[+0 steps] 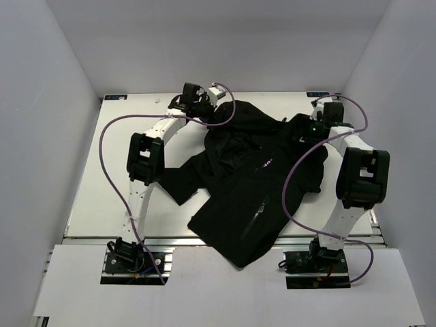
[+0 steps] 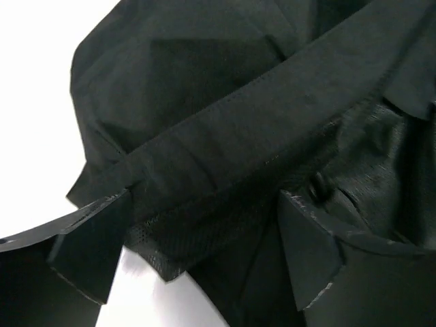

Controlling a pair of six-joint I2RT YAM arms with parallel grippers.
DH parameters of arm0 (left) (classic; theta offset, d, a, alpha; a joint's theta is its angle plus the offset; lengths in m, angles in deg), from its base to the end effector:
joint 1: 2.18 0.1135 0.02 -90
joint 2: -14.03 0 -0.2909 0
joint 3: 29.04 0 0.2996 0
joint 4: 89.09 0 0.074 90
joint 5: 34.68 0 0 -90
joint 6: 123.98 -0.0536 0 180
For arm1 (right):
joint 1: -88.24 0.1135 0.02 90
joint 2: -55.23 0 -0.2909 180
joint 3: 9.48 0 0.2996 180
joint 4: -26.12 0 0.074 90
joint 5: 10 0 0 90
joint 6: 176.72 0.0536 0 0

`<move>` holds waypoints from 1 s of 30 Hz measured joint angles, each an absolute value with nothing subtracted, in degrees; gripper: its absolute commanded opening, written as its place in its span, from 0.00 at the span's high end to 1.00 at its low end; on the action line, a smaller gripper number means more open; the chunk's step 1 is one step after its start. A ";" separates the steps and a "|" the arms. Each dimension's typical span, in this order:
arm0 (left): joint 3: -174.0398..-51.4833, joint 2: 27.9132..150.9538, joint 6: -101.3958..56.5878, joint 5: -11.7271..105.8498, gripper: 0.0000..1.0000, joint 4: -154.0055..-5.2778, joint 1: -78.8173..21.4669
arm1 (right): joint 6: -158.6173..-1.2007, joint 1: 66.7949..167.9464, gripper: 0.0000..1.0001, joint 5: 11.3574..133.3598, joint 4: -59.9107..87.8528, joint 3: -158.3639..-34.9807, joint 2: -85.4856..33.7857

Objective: Zip up the jacket

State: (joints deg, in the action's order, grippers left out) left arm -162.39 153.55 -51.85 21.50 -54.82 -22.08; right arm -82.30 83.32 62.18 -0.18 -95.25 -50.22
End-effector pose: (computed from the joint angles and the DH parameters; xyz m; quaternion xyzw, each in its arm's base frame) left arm 0.5816 -0.2423 0.1933 0.3965 0.7824 -0.2711 0.3963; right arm 0.4662 -0.0237 0.2031 0.0167 0.9176 0.1420 0.3709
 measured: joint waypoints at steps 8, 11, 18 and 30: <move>-162.35 157.90 -46.37 21.61 1.00 -63.23 -24.28 | -78.71 87.73 0.96 60.89 5.51 -101.77 -57.67; -162.24 157.84 -42.17 23.29 1.00 -67.69 -24.74 | -78.06 87.60 1.00 60.34 5.53 -105.00 -58.72; -151.09 147.19 -30.91 35.99 1.00 -76.65 -25.14 | -81.07 87.58 1.00 60.86 2.77 -108.37 -53.19; -132.75 95.72 -23.83 55.60 1.00 -84.50 -30.97 | -91.56 91.71 1.00 59.86 1.99 -108.37 -14.42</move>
